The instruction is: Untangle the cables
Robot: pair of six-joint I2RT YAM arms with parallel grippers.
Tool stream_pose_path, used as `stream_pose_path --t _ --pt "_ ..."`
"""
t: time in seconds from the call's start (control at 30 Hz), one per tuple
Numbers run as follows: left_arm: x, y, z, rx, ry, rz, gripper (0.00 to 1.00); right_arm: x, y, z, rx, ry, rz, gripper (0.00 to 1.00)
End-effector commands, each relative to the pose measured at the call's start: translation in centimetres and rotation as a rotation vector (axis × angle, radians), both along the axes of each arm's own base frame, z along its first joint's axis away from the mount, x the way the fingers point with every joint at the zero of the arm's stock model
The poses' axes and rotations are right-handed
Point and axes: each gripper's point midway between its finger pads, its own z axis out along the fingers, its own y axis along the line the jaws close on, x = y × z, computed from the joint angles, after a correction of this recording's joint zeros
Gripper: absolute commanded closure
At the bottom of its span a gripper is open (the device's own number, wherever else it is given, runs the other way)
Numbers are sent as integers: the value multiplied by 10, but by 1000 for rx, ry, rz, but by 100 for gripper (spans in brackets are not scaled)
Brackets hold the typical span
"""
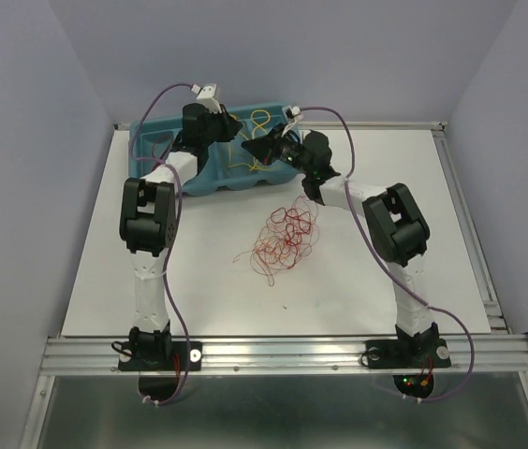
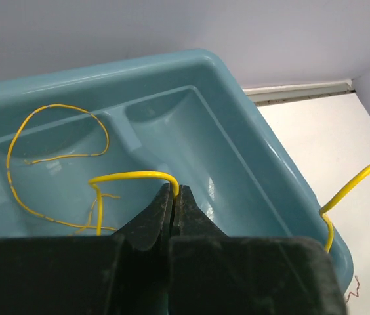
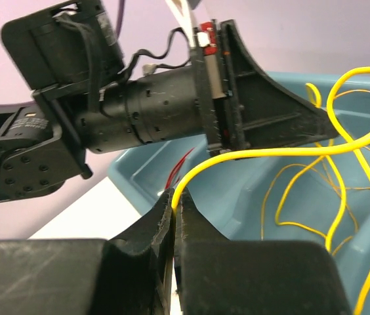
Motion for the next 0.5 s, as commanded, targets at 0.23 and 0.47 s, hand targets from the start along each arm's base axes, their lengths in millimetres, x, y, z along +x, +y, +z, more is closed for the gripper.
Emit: stream_pose_path --t 0.23,0.47 --pt "-9 39 26 176 -99 137 48 -12 27 39 103 -86 166 99" --pt "-24 52 40 223 -100 122 30 -3 42 35 160 -50 243 100"
